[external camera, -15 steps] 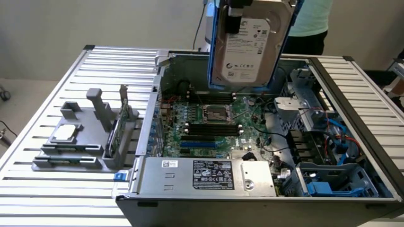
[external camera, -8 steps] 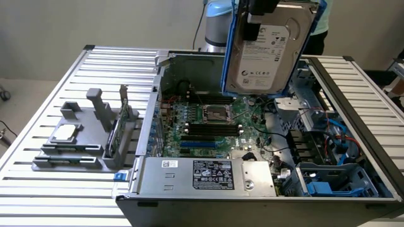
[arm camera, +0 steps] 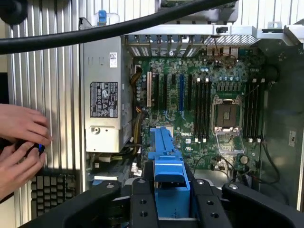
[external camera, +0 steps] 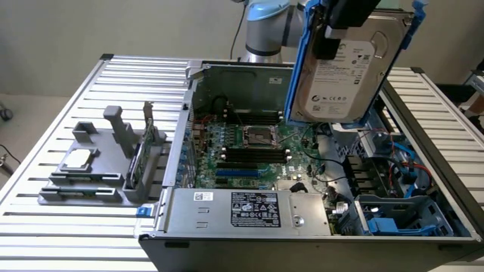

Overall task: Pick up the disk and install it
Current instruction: 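Pick up the disk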

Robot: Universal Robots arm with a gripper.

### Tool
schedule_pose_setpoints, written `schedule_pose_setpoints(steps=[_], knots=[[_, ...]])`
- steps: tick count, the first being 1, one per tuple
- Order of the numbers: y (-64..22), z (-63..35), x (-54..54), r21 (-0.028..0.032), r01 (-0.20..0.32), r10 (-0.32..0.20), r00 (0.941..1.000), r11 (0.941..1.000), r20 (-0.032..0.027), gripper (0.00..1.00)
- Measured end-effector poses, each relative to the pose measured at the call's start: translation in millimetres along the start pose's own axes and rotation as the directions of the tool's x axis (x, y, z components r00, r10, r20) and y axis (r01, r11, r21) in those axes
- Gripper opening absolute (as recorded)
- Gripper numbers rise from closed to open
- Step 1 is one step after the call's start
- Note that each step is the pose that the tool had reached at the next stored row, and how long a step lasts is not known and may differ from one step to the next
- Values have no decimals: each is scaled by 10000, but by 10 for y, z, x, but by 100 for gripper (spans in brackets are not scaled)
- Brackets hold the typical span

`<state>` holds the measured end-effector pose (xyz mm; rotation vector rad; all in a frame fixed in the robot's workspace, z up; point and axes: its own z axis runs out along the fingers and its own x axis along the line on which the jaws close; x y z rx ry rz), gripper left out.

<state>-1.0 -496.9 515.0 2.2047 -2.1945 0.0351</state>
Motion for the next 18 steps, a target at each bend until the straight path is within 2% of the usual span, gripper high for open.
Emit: schedule_pose_setpoints(steps=[18], knots=[[-606, 40, 460, -1, -2, 2, 10000, 10000, 0, 32]])
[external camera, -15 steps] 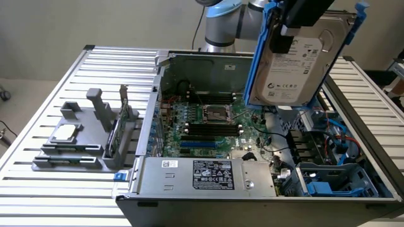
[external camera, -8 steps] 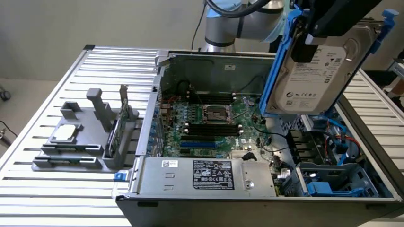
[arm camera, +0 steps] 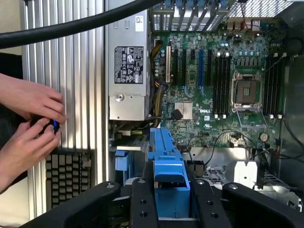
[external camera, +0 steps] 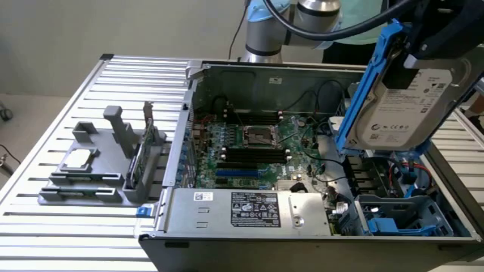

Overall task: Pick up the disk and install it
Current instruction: 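Pick up the disk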

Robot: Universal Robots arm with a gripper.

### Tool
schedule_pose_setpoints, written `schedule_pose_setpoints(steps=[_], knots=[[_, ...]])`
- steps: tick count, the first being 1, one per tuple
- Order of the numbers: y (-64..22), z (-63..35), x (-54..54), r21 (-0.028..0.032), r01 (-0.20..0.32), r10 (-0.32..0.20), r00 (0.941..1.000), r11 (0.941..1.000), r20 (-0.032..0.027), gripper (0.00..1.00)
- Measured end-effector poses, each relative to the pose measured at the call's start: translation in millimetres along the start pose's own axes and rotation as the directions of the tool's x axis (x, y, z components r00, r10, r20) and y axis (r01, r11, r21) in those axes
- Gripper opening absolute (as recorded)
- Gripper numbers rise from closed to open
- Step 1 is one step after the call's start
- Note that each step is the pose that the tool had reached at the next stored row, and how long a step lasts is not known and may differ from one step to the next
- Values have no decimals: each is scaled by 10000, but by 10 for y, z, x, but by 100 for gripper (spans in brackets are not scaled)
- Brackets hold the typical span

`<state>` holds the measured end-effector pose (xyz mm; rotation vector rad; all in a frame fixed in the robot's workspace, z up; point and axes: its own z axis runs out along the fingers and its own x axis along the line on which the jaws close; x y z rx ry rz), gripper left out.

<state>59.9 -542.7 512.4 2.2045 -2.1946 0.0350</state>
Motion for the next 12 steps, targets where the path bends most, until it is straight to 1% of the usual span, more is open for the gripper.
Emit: schedule_pose_setpoints(steps=[7, 12], knots=[[-221, 36, 189, 0, 1, -1, 10000, 10000, 0, 32], [-344, 118, 331, 0, 1, -1, 10000, 10000, 0, 32]])
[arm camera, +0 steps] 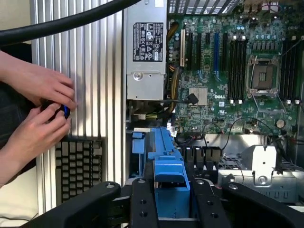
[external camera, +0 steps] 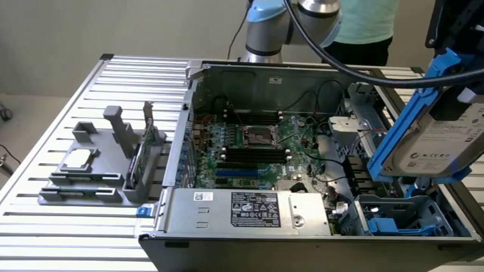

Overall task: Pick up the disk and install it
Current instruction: 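Pick up the disk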

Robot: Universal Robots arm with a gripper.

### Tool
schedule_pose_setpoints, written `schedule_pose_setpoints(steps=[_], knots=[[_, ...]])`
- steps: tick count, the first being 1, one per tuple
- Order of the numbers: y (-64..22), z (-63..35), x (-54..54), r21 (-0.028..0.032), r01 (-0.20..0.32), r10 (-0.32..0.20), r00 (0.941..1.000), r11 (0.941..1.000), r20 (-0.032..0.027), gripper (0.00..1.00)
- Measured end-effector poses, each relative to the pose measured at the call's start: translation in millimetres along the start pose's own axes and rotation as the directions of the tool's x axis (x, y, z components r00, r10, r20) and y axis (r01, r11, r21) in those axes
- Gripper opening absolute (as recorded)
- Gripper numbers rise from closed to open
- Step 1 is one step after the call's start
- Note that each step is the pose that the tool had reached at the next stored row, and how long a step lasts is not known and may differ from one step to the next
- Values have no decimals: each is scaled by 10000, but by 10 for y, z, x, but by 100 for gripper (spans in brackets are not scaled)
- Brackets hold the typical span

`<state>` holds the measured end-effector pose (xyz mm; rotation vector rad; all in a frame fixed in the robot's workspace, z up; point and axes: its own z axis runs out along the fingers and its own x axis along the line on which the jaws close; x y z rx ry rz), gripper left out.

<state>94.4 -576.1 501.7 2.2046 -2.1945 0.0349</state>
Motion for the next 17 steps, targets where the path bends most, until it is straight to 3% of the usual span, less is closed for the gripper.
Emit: schedule_pose_setpoints(steps=[6, 17], knots=[[-126, 112, 93, 0, 6, -6, 10000, 10000, 2, 32], [-133, 313, 104, 3, 91, -91, 10000, 10000, -1, 32]])
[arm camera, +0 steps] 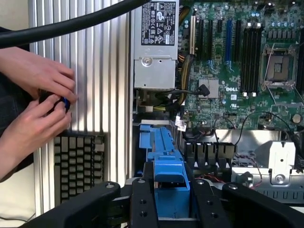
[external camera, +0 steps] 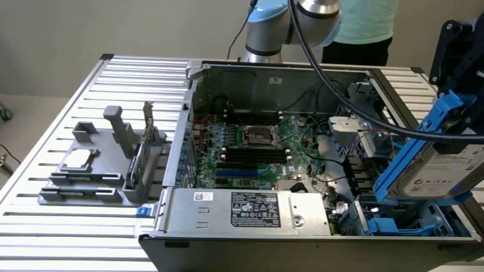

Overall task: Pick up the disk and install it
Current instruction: 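Pick up the disk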

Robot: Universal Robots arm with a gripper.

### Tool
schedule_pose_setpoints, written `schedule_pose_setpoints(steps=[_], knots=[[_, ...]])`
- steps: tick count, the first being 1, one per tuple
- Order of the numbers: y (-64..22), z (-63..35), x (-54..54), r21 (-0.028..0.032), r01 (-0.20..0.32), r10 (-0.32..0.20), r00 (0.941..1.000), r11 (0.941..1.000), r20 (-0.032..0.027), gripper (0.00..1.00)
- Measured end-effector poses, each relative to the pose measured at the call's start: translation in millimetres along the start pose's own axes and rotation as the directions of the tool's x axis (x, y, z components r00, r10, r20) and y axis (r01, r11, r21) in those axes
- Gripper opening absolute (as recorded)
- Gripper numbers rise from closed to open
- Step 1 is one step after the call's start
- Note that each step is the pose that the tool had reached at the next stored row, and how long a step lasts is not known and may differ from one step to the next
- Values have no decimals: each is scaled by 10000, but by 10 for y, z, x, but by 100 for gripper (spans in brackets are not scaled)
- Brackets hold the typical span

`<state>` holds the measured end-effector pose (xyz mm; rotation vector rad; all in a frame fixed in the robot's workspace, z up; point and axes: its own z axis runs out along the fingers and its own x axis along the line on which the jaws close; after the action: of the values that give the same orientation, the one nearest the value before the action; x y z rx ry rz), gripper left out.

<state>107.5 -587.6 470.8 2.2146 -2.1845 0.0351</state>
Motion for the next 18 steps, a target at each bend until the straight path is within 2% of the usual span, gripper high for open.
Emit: schedule_pose_setpoints(steps=[9, 14, 18], knots=[[-4, 160, -47, 4, 64, -64, 10000, 10000, 2, 32], [-52, 247, -53, 4, 67, -67, 10000, 10000, 8, 32], [-58, 265, -53, -1, 66, -66, 10000, 10000, 4, 32]])
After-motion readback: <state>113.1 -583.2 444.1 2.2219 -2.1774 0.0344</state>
